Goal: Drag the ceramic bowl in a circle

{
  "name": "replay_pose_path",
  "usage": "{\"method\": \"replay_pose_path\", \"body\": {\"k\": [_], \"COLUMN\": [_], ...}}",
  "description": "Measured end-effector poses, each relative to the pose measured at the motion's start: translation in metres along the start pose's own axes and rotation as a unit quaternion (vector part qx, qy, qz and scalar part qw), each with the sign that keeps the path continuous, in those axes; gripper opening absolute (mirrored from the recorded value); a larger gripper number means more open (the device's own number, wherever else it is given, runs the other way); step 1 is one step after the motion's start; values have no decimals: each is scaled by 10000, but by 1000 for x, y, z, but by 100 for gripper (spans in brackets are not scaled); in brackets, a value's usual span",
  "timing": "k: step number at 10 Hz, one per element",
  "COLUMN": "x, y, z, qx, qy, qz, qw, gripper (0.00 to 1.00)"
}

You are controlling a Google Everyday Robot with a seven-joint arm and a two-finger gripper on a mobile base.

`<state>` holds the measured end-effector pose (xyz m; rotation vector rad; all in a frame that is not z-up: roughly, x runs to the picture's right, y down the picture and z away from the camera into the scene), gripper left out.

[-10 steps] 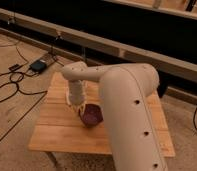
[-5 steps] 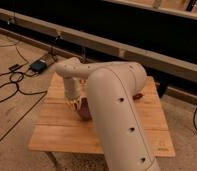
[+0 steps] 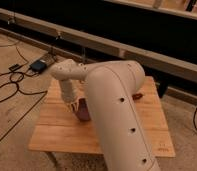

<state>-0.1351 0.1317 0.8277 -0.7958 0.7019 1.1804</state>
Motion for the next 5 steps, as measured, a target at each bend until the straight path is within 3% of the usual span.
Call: {"method": "replay_pose_path", "body": {"k": [5], "x": [0], "y": [0], "z": [0], "qx": [-2], "qy": [-2], "qz": [4], "qw": [10000], "gripper": [67]}}
